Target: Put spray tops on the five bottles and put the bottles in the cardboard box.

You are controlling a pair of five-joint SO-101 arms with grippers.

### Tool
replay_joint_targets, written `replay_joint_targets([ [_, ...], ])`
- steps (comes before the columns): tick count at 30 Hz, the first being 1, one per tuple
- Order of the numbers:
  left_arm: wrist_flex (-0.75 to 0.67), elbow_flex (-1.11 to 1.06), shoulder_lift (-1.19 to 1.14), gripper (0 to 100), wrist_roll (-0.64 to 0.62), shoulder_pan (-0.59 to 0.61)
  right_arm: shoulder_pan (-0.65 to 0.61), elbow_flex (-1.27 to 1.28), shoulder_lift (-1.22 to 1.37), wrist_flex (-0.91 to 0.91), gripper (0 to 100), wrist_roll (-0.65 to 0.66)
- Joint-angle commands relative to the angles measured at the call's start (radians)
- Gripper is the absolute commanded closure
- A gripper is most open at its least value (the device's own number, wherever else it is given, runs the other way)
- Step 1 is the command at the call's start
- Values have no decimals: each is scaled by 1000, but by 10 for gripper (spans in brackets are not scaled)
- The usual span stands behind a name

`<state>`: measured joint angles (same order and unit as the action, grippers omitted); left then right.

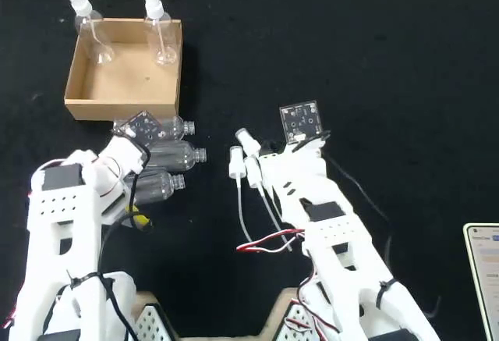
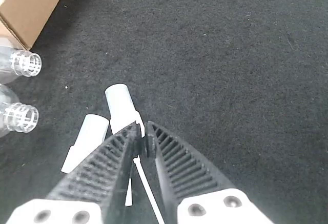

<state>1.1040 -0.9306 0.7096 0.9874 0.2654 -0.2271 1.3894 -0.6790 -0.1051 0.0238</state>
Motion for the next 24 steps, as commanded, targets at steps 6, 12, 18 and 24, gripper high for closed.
replay_joint_targets([
  [6,-203,-21,-52,608,12,-7,17,-24,-1,31,987,9],
  [12,-198,71,-273,608,12,-5,17,-24,-1,31,987,9],
  [18,-198,127,-325,609,12,-10,17,-24,-1,31,987,9],
  [24,-170,97,-325,781,17,-18,17,-24,-1,31,987,9],
])
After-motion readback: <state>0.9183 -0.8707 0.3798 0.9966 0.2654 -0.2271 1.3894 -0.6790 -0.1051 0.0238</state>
